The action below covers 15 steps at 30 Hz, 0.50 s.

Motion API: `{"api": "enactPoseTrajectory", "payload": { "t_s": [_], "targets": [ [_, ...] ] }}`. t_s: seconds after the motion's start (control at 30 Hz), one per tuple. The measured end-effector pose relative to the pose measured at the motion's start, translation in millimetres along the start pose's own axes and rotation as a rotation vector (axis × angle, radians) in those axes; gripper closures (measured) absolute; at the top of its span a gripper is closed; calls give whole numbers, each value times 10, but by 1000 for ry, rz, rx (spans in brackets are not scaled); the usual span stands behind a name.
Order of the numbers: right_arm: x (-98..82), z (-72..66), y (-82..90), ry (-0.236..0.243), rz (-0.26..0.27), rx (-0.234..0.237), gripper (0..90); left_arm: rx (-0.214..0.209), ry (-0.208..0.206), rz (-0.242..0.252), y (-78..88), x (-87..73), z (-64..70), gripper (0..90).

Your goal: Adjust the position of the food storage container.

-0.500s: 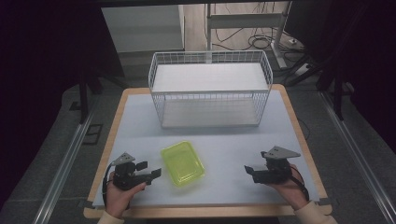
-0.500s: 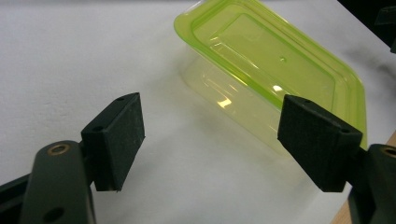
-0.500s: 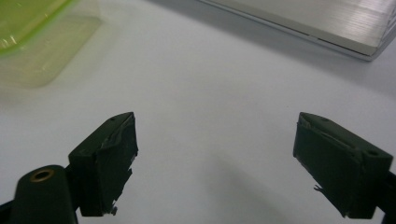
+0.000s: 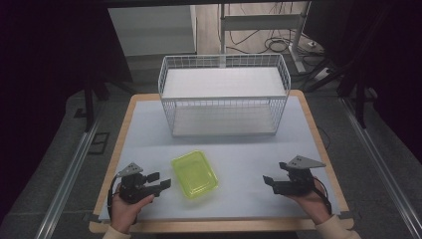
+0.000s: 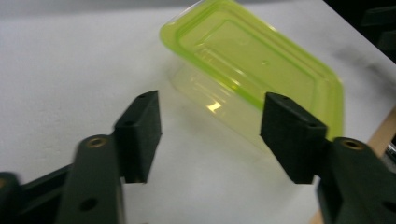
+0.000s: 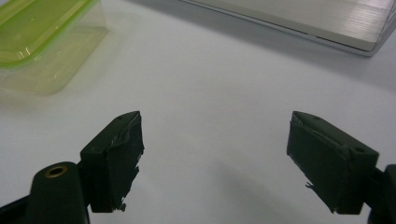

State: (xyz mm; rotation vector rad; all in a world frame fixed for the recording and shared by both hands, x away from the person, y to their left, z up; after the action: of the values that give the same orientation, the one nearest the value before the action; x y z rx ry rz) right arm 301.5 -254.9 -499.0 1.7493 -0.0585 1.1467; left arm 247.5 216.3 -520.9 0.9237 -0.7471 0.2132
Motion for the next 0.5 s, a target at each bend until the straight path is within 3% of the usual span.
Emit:
{"api": "enactPoseTrajectory", "payload": {
  "t_s": [0.07,0.27,0.3,0.43,0.5],
  "targets": [
    [-2,12,9,-1,3,-6,187,0,-34,6,85,-3,54,461],
    [-13,43,20,-3,3,-5,193,16,-37,1,181,-35,69,632],
    [-10,49,14,0,4,-2,195,33,-33,-11,188,-35,54,690],
    [-17,50,21,3,-1,-2,197,32,-31,-36,200,-21,51,869],
    [-19,55,32,-2,2,-4,197,30,-42,-48,196,-25,68,896]
  ]
}}
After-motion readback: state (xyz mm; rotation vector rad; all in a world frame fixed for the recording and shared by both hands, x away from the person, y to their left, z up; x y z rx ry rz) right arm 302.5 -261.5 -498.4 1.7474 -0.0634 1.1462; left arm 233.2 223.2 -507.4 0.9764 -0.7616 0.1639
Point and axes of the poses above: each handheld gripper's, and its own axes: y roughly backward along the jaws, x roughly out of its top, z roughly to its right, the point moved 1 cm from there along -y, roughly forward along the jaws, and after that the axes turned 8 degrees about -z, right-handed, at the moved point
